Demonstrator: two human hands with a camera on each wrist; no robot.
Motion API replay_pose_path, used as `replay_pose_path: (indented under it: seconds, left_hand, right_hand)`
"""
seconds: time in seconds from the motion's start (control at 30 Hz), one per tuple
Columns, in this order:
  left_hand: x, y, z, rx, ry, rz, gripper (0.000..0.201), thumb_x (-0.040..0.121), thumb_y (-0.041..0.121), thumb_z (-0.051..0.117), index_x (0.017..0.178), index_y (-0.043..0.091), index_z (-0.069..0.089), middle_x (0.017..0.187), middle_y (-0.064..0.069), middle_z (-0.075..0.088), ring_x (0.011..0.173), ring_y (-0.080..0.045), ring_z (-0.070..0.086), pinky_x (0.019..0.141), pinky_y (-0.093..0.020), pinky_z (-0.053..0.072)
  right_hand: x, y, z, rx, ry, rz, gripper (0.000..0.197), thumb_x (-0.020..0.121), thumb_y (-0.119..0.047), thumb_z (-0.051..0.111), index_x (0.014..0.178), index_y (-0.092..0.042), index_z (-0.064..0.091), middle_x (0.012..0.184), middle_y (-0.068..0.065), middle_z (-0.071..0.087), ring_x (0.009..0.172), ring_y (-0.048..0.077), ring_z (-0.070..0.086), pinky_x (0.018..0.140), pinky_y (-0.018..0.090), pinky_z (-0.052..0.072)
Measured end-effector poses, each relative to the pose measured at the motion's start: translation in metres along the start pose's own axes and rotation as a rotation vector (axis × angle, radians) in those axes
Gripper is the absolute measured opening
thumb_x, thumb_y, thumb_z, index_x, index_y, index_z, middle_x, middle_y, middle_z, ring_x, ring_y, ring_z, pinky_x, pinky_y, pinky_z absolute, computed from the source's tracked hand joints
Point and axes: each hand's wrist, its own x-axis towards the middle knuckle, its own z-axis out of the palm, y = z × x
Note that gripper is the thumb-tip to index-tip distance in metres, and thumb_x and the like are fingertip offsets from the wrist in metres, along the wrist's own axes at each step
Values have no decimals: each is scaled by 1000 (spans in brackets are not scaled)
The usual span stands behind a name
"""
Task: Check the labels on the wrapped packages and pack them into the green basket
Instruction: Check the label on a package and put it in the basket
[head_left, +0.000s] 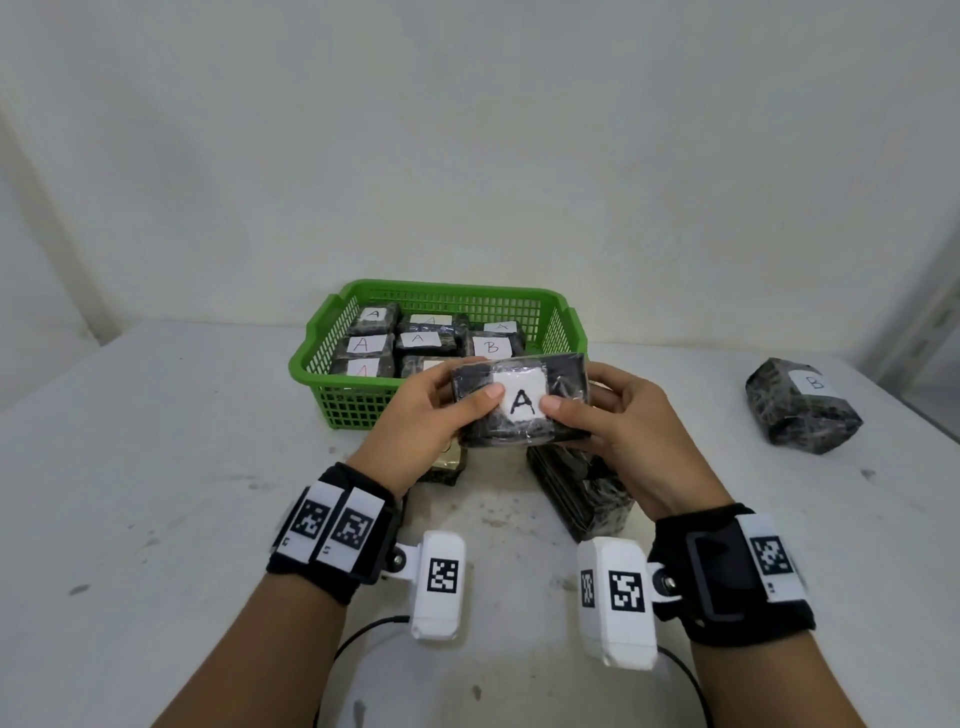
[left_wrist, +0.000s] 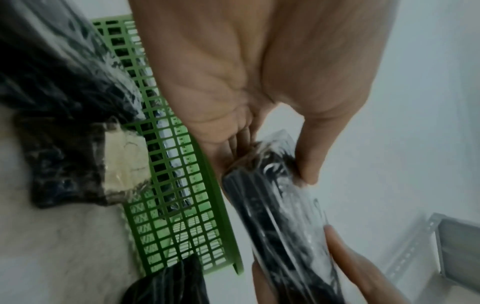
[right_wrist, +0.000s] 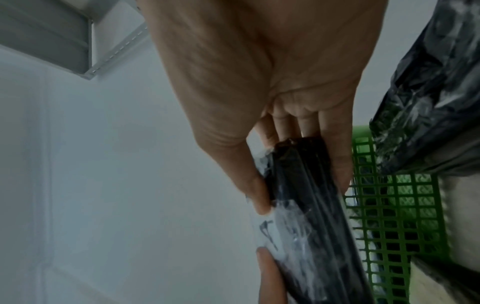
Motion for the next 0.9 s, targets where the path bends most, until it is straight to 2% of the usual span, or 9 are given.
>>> replay_pose_path:
  seconds: [0.07,0.17,0.3,0.43,0.5,0.57,0.63,0.73,0.9]
  left_hand:
    - [0,-1,2,34,42,25,48,76,26,78,120,13,67,114,-8,74,109,-25,70,101,-49,52]
    - [0,-3,5,72,17,32,44,73,27,77,115,16,69,110,-5,76,106,-21,72,98,-43,54]
    - [1,-4,6,8,2,19,40,74,23,75,111,12,70,109,-9,76,102,-23,72,93,-37,57]
    - [2,-5,0,16,13,34,41,76,25,79,114,15,69,112,-8,75,107,-25,70,96,-39,55]
    - [2,-7,-2,-5,-8,19,42,75,29,85,113,18,71,115,-9,74,111,-26,69,99,-40,52]
    - [3,-8,-3,19,-2,20,44,70,30,85,110,15,72,112,-10,75,108,-27,70,99,-42,52]
    - [2,-7,-4,77,-3,43,45,72,24,87,112,11,71,110,-8,76,106,-27,71,95,-39,55]
    - [-1,-2,-1,109,-46,62,50,72,22,78,120,14,66,114,-5,74,108,-20,71,92,-28,56]
    - [-2,1,-2,109,-19,129,51,71,4,80,120,9,65,114,-8,74,106,-21,71,93,-34,56]
  right_hand:
    - [0,1,1,-1,-16,3,54,75,-18,87,126,-10,70,112,8,80,107,31,77,94,43,59]
    - [-2,2,2,-3,-12,-10,56,68,-33,89,117,-11,76,112,9,80,107,29,77,103,49,56]
    - [-2,1,3,-15,6,-15,54,68,-32,89,116,-10,76,109,9,81,104,28,78,103,53,56]
    - [-1,4,2,-89,-41,-20,62,65,-23,97,122,-14,73,115,5,80,110,25,76,104,48,56]
    - [-2,4,1,-93,-43,-28,64,63,-22,94,123,-12,72,114,6,80,109,25,76,102,45,58]
    - [-3,3,1,-82,-58,-24,61,64,-21,90,122,-10,72,114,6,80,109,26,76,100,42,59]
    - [-4,2,2,-68,-77,-20,58,67,-21,88,122,-10,73,116,6,80,112,24,75,102,42,57]
    - [-4,1,2,-49,-47,-44,47,75,-19,85,120,-10,74,115,6,80,111,23,75,104,44,57]
    - [-5,-1,3,-92,-58,-83,46,80,-13,86,123,-11,73,119,3,79,116,19,73,106,41,55]
